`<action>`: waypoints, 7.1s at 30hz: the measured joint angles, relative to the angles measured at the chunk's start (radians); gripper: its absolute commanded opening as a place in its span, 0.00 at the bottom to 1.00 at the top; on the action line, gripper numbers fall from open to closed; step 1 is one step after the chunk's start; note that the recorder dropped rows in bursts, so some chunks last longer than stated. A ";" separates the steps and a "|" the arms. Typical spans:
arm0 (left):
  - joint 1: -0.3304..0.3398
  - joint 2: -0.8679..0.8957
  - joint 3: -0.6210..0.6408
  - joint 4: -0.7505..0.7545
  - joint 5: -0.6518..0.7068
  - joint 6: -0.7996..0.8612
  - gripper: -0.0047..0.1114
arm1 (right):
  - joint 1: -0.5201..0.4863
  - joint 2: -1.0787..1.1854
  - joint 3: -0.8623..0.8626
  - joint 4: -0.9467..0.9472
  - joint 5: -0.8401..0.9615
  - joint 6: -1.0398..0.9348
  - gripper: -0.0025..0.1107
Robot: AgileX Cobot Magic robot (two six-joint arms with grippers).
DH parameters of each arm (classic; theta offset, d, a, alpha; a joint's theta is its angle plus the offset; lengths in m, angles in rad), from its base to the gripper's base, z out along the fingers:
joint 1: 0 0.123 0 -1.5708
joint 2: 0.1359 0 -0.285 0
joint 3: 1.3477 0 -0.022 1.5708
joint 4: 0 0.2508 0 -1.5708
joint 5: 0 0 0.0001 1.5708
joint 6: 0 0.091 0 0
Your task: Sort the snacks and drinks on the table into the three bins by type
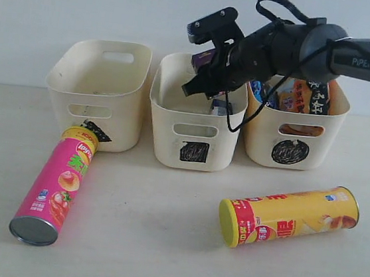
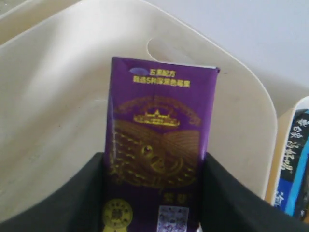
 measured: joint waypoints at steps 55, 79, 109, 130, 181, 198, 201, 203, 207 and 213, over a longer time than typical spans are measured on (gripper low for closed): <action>0.000 0.000 0.000 0.000 0.000 0.000 0.08 | -0.258 -0.783 0.618 0.022 0.496 0.214 0.02; 0.000 0.000 0.000 0.000 0.000 0.000 0.08 | -0.264 -1.193 0.830 0.000 0.569 0.247 0.02; 0.000 0.000 0.000 0.000 0.000 0.000 0.08 | -0.392 -1.803 1.365 0.030 0.210 0.199 0.02; 0.000 0.000 0.000 0.000 0.000 0.000 0.08 | -0.393 -2.073 1.534 0.179 0.169 0.075 0.02; 0.000 0.000 0.000 0.000 0.000 0.000 0.08 | -0.393 -2.185 1.796 0.359 -0.002 -0.090 0.02; 0.000 0.000 0.000 0.050 -0.257 0.127 0.08 | -0.393 -2.185 1.796 0.359 -0.002 -0.090 0.02; 0.000 0.000 0.000 0.002 -0.327 0.059 0.08 | -0.393 -2.185 1.796 0.359 -0.002 -0.090 0.02; 0.000 0.000 0.000 -0.013 -0.348 0.029 0.08 | -0.393 -2.185 1.796 0.359 -0.002 -0.090 0.02; 0.000 0.000 0.000 -0.024 -0.450 -0.038 0.08 | -0.393 -2.185 1.796 0.359 -0.002 -0.090 0.02; 0.000 0.002 -0.009 -0.027 -0.571 -0.121 0.08 | -0.393 -2.185 1.796 0.359 -0.002 -0.090 0.02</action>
